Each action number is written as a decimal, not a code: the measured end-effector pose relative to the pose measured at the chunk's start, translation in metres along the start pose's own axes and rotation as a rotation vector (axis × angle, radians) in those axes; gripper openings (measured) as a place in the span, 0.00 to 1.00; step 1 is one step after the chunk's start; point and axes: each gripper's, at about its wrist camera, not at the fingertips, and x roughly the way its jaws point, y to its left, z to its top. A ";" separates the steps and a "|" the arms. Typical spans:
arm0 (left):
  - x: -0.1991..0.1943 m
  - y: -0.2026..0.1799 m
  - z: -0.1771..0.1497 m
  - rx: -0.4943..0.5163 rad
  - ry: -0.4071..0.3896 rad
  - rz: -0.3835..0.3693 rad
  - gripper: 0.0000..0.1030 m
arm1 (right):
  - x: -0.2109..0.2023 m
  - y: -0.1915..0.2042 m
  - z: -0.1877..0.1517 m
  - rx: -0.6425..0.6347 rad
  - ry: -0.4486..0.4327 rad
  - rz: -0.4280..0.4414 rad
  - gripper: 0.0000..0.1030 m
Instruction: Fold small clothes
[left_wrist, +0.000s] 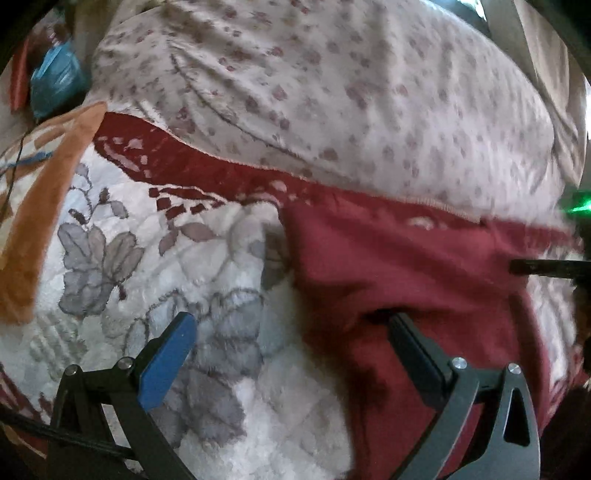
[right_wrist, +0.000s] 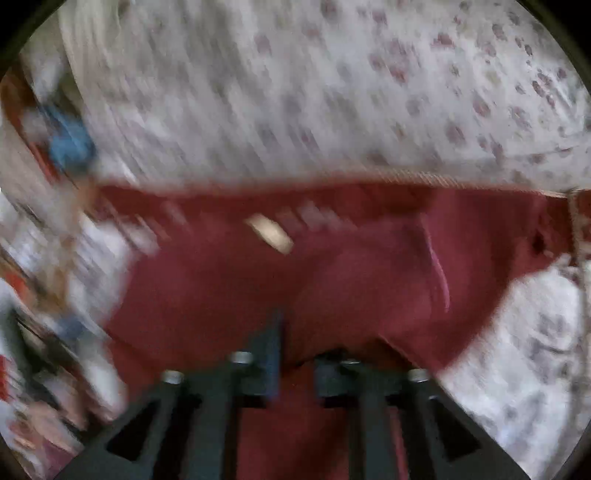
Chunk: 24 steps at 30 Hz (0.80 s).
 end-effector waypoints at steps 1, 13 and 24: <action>0.003 -0.004 -0.003 0.027 0.019 0.012 1.00 | -0.002 0.003 -0.005 -0.037 0.005 -0.025 0.44; 0.024 0.019 -0.006 -0.081 0.103 0.043 1.00 | 0.024 0.178 0.049 -0.372 -0.062 0.351 0.61; 0.026 0.028 0.003 -0.085 0.088 0.052 0.95 | 0.148 0.233 0.066 -0.492 0.169 0.331 0.09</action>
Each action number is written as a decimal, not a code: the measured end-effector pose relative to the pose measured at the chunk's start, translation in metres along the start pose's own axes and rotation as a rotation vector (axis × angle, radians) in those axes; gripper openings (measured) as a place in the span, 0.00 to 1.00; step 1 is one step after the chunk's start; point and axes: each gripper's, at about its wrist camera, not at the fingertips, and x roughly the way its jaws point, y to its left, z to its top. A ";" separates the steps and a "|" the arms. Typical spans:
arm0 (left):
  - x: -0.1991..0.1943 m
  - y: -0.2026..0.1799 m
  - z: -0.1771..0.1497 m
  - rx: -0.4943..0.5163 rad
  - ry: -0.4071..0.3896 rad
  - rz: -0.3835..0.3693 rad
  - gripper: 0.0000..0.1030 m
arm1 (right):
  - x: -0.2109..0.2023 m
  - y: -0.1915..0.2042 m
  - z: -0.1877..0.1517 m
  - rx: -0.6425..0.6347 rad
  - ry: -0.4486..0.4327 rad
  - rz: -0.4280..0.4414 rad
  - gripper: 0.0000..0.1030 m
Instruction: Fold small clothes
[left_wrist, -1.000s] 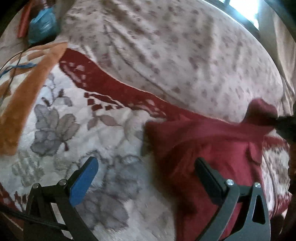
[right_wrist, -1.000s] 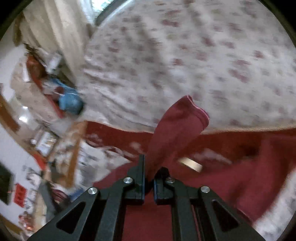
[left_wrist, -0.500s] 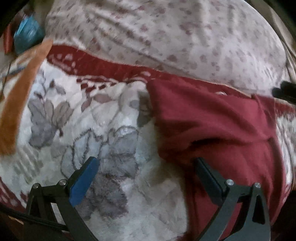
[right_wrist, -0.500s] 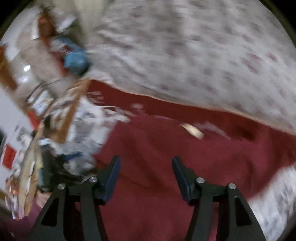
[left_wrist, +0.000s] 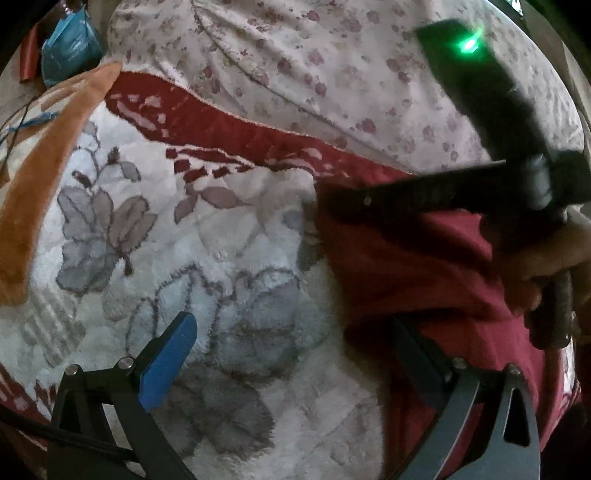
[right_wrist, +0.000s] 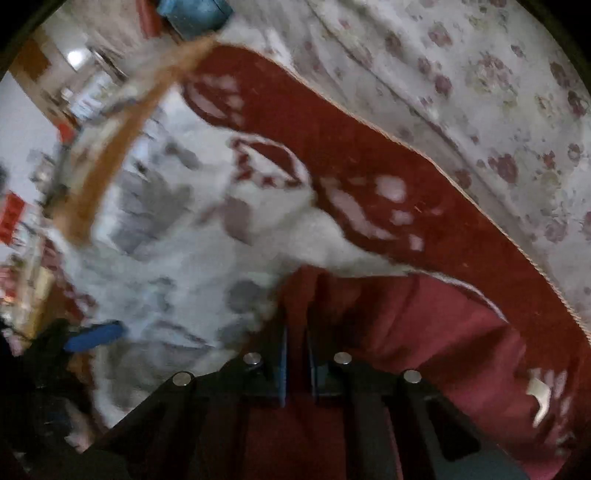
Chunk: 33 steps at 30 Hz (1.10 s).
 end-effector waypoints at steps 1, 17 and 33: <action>-0.003 0.001 0.001 0.002 -0.011 0.003 0.94 | -0.007 -0.002 0.002 0.026 -0.036 0.044 0.09; -0.017 0.045 0.011 -0.163 -0.083 0.087 0.93 | -0.048 0.004 -0.017 0.128 -0.200 0.110 0.41; -0.009 0.063 0.017 -0.320 -0.075 0.126 0.93 | -0.019 0.070 -0.106 -0.103 -0.128 0.000 0.09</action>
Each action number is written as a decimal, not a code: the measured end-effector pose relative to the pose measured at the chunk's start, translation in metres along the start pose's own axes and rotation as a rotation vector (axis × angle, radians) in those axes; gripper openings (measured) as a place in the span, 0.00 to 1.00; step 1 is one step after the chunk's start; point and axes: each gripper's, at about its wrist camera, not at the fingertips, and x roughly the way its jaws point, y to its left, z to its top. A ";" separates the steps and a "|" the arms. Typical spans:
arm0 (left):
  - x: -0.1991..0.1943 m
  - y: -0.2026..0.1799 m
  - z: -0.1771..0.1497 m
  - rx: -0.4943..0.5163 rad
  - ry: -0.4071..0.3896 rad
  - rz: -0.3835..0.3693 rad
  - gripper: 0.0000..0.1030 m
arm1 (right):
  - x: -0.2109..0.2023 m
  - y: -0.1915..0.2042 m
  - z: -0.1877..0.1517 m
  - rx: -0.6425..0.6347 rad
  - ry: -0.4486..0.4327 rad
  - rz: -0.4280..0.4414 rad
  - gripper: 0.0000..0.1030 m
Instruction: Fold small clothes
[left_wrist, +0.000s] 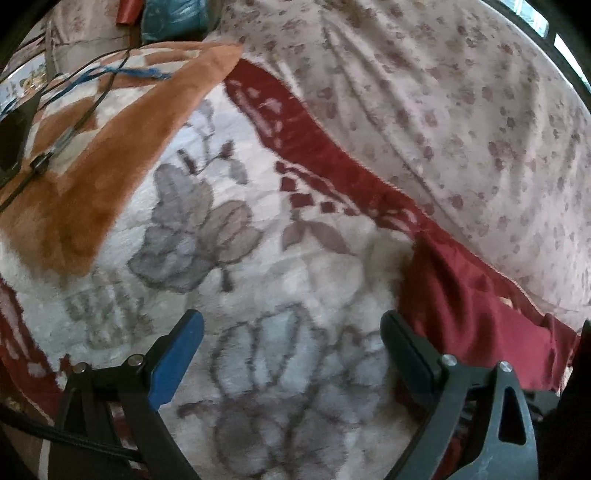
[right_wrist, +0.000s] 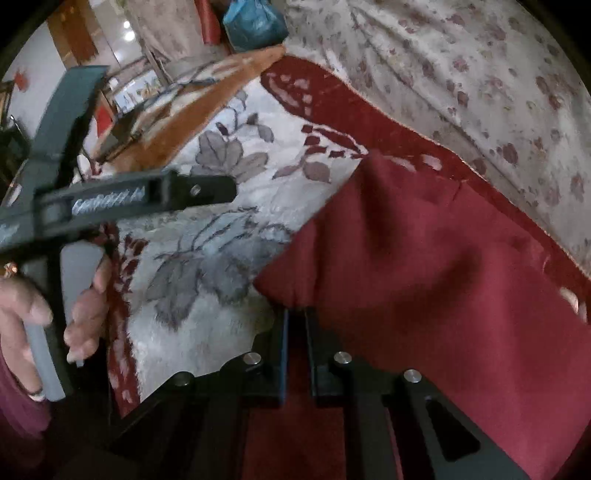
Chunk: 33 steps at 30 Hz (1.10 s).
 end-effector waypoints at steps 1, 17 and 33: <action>-0.001 -0.007 0.000 0.020 -0.007 -0.013 0.93 | -0.005 -0.004 -0.002 0.030 -0.003 0.012 0.09; 0.020 -0.073 -0.019 0.215 0.042 0.003 0.93 | -0.150 -0.186 -0.083 0.475 -0.103 -0.613 0.55; 0.004 -0.091 -0.023 0.241 0.010 -0.009 0.94 | -0.168 -0.193 -0.093 0.515 -0.205 -0.554 0.34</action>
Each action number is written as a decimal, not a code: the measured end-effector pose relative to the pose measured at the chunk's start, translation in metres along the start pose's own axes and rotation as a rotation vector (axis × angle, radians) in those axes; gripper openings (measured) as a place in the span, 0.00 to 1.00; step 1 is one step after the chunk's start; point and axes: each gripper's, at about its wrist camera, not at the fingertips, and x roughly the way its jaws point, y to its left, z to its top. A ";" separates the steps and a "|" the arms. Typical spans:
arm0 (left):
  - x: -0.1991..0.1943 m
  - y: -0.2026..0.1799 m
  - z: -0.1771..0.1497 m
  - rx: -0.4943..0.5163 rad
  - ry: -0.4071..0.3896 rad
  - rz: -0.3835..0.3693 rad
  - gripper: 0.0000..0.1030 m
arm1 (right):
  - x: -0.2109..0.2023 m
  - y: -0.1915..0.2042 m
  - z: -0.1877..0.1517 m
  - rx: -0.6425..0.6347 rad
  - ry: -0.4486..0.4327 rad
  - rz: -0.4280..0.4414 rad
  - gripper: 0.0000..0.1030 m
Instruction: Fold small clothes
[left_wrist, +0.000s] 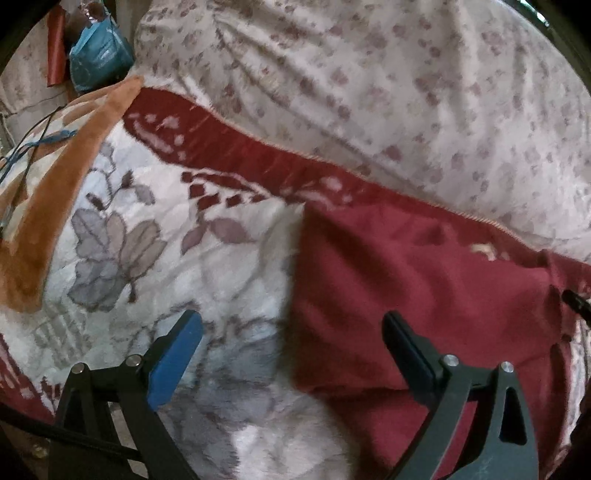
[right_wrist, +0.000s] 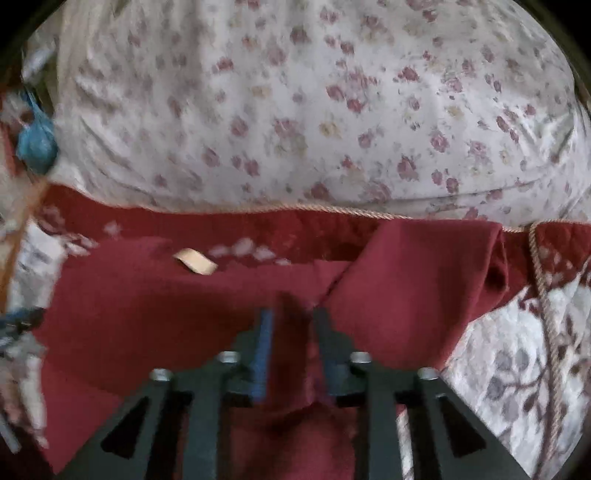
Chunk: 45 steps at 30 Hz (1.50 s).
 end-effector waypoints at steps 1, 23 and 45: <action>0.000 -0.004 0.000 0.003 -0.002 -0.013 0.94 | -0.006 0.003 -0.003 0.002 -0.008 0.028 0.34; 0.014 -0.049 -0.008 0.066 0.033 -0.055 0.94 | -0.040 -0.112 -0.020 0.230 -0.006 0.033 0.65; 0.011 -0.042 -0.006 0.047 0.029 -0.061 0.94 | -0.144 -0.127 0.039 0.267 -0.254 0.340 0.05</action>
